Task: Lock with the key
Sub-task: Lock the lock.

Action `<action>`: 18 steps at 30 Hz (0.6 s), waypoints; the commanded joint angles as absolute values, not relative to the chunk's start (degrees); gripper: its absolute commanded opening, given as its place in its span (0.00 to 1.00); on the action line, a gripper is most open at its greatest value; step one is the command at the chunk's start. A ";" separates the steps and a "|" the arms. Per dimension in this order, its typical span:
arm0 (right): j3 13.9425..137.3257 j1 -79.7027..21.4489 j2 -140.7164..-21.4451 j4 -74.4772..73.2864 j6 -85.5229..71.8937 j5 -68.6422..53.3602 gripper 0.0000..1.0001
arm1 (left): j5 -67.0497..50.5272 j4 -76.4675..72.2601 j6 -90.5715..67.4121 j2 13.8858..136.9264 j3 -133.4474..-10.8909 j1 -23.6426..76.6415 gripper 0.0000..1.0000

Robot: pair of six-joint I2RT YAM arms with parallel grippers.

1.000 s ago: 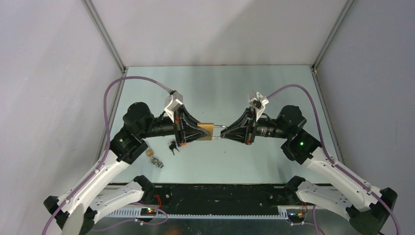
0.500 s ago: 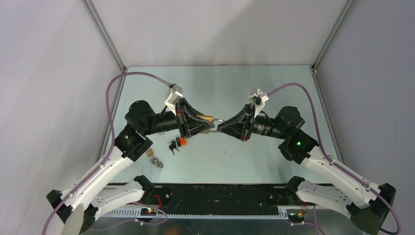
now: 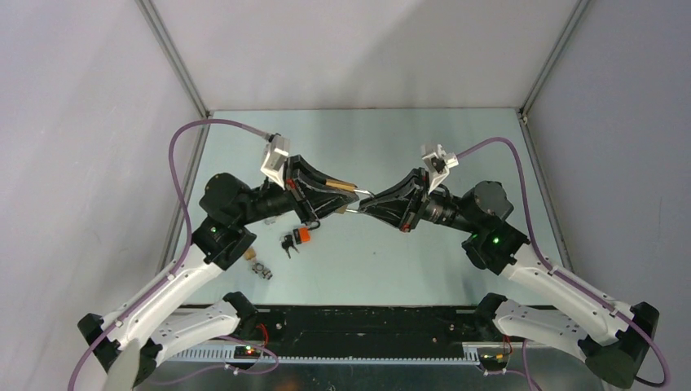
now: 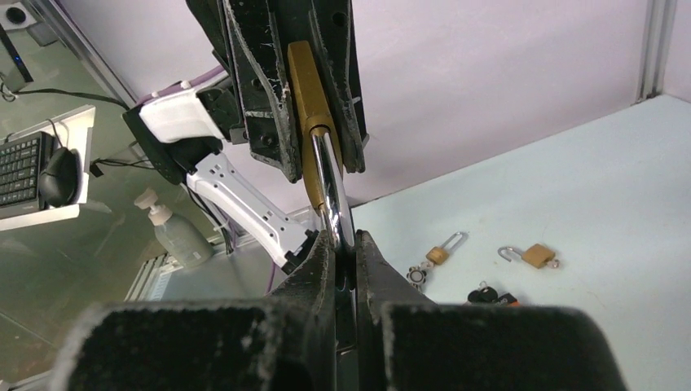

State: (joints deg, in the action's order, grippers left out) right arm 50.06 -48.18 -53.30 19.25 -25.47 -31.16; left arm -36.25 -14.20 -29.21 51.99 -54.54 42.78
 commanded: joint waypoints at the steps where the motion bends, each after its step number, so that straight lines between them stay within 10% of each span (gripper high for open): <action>1: 52.56 -53.65 -56.57 33.78 -29.31 -33.61 0.00 | -39.50 -8.79 -30.26 60.45 -51.08 48.43 0.00; 18: 57.08 -54.10 -59.70 29.19 -29.53 -39.67 0.00 | -43.37 -8.99 -29.15 65.58 -49.34 49.32 0.00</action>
State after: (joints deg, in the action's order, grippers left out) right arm 50.78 -48.38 -53.91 20.71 -26.15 -32.40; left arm -37.01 -19.03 -30.72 52.99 -53.15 43.27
